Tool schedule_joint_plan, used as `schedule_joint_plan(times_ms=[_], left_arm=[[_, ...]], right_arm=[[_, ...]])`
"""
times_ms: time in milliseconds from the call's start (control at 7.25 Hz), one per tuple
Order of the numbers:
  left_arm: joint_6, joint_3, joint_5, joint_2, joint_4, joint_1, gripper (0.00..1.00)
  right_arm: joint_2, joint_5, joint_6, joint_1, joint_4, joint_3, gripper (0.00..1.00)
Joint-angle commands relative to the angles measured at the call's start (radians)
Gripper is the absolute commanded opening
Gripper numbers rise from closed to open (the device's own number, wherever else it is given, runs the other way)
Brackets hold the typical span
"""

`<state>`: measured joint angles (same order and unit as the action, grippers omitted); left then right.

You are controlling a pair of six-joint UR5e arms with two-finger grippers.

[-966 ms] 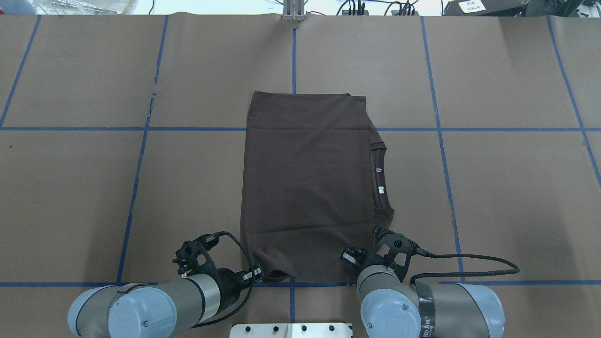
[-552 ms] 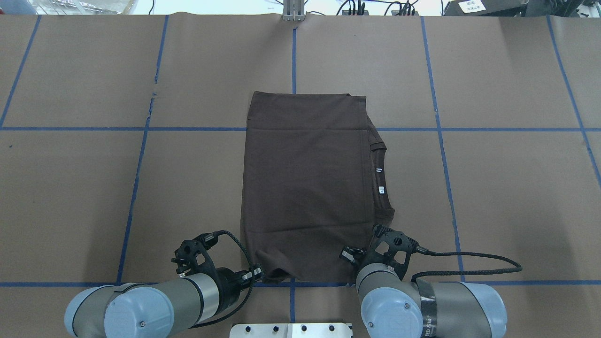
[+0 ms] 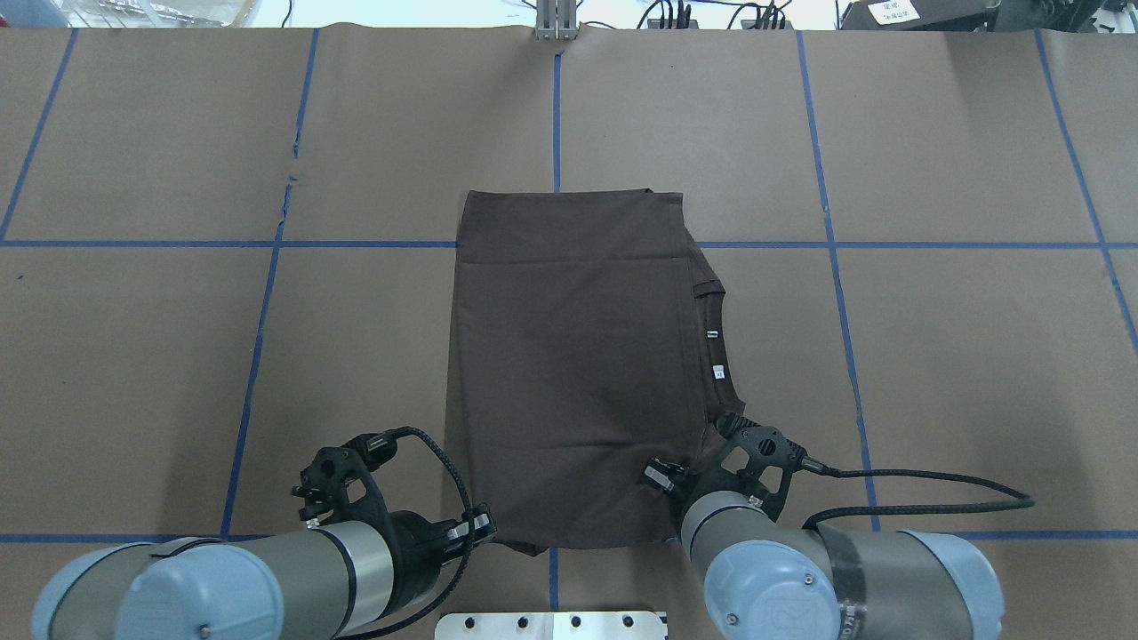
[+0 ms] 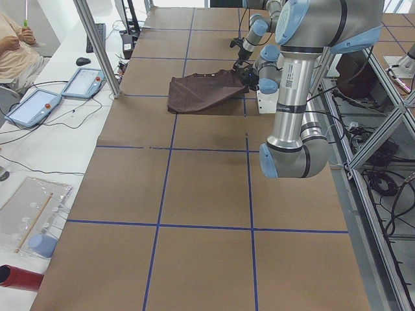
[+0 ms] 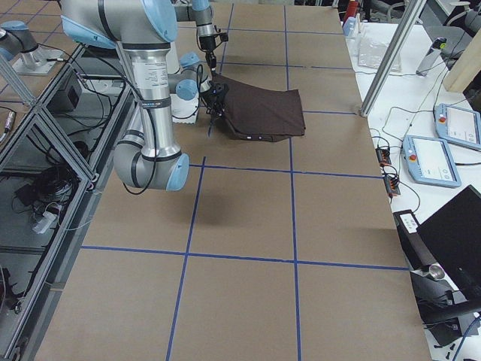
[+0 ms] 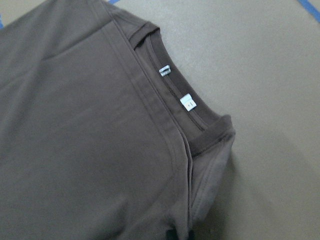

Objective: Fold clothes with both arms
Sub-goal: 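Lift the near edge with both grippers and fold it away from the robot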

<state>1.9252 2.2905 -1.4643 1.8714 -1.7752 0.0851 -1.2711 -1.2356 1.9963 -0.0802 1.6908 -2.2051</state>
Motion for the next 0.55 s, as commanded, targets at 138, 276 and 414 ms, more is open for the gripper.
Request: schedule_joint_plan(times_ms=[138, 276, 414], left_arm=[[-0.002, 0.141, -0.051, 0.018, 0.211, 0.004, 0.00], [-0.055, 0.069, -0.047, 0.062, 0.211, 0.027, 0.00], [-0.143, 0.014, -0.053, 0.104, 0.211, 0.103, 0.00]], right_arm=[[0.044, -0.030, 0.001, 0.037, 0.230, -0.141, 0.00], [0.096, -0.027, -0.017, -0.004, 0.227, -0.064, 0.00], [0.140, -0.030, -0.055, -0.060, 0.227, -0.026, 0.00]])
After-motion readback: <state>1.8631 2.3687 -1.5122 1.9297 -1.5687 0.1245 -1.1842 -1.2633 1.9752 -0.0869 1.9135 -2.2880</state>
